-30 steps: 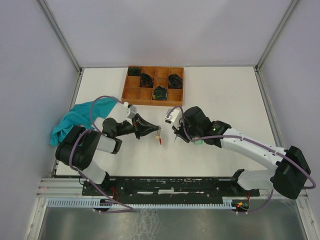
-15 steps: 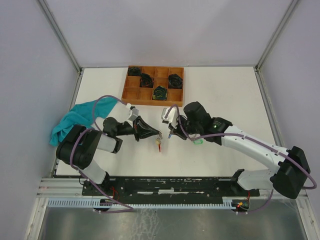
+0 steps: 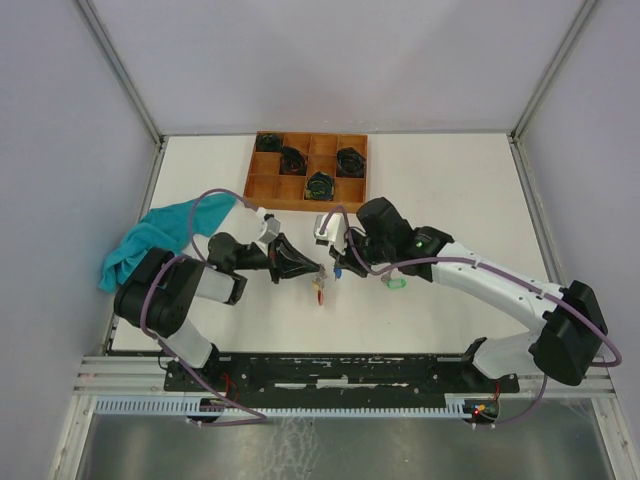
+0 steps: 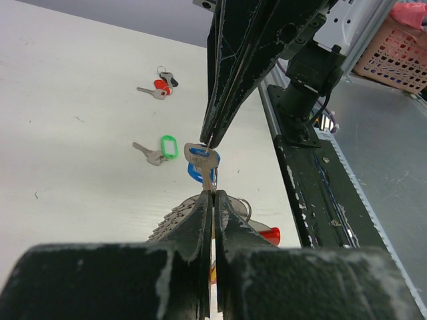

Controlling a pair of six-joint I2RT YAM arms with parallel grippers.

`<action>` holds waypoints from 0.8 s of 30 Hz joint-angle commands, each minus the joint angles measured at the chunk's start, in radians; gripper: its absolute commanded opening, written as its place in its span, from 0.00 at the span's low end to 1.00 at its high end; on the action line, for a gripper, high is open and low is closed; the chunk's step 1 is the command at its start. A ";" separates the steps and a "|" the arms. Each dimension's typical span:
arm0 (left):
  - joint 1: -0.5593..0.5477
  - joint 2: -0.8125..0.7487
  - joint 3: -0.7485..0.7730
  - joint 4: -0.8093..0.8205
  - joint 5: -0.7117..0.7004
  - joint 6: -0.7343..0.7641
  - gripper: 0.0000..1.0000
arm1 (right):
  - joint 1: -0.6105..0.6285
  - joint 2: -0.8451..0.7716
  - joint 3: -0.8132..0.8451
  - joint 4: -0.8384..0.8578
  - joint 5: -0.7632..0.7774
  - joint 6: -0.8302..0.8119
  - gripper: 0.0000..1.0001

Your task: Put the keys on the keyring

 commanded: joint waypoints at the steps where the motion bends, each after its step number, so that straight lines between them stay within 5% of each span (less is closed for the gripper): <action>1: -0.007 0.013 0.037 0.209 0.030 0.043 0.03 | 0.008 -0.004 0.061 -0.003 -0.035 -0.020 0.01; 24: -0.015 0.017 0.043 0.208 0.047 0.044 0.03 | 0.023 0.064 0.116 -0.052 -0.095 -0.047 0.01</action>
